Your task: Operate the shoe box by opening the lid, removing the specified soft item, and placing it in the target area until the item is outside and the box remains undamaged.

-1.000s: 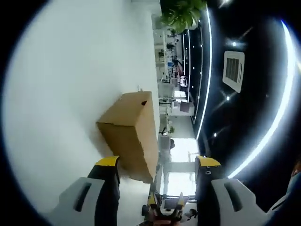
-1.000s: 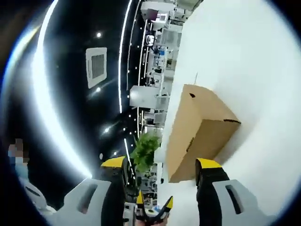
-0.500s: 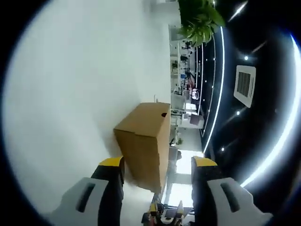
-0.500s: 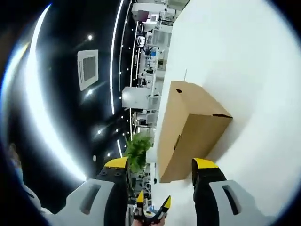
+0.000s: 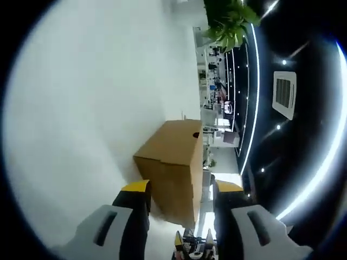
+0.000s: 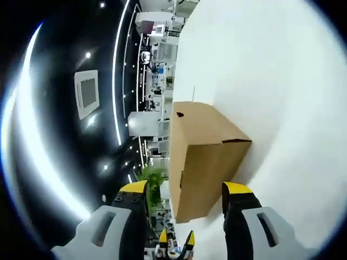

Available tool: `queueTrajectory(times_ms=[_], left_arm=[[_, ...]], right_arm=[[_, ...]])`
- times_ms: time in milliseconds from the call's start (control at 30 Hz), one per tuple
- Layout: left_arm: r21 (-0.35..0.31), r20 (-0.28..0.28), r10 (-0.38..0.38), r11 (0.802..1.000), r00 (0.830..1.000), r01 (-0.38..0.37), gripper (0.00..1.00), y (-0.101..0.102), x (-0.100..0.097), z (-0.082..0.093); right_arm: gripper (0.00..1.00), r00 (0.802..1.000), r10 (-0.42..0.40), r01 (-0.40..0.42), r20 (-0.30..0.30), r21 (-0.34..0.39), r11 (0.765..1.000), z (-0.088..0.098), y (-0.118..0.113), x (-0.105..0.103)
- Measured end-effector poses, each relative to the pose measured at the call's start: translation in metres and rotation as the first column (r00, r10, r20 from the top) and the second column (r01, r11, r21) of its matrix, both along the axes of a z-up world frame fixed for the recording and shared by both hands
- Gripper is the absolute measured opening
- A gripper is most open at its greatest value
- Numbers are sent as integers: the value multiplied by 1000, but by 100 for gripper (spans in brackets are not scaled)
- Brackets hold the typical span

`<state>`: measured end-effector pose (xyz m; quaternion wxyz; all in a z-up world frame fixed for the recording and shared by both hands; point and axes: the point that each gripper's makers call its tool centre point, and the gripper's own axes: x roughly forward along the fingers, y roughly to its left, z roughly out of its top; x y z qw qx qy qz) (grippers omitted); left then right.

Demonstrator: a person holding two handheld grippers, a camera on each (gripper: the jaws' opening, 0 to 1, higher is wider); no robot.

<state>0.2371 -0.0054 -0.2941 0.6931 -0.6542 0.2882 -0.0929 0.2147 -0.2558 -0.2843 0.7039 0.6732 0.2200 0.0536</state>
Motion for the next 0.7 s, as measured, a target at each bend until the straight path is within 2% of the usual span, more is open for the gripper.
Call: queueTrajectory(times_ms=[67, 133, 167, 433, 500, 533, 700], left_arm=[[31, -35, -14, 999, 999, 15, 43, -2, -4, -9], [23, -38, -10, 1000, 999, 10, 46, -4, -6, -10], [20, -45, -9, 1000, 999, 10, 49, -4, -5, -12], [16, -30, -19, 1000, 999, 19, 49, -8, 2, -8], [40, -12, -49, 998, 999, 49, 49, -7, 5, -9], [71, -37, -65, 995, 997, 68, 48, -5, 3, -15], [60, -49, -81, 995, 995, 84, 39, -10, 5, -13]], right_arm=[[52, 1000, -12, 12, -7, 3, 1000, -3, -1, 1], [47, 1000, -9, 9, -11, -2, 1000, -4, -1, 1], [46, 1000, 21, -21, -15, -36, 999, -6, 2, 0], [47, 999, -19, 19, -35, -23, 1000, -8, -3, 5], [47, 999, -24, 23, -36, -21, 1000, -9, -4, 7], [47, 999, -25, 24, -38, -19, 1000, -9, -4, 7], [44, 997, -45, 44, -61, -19, 999, -18, -9, 7]])
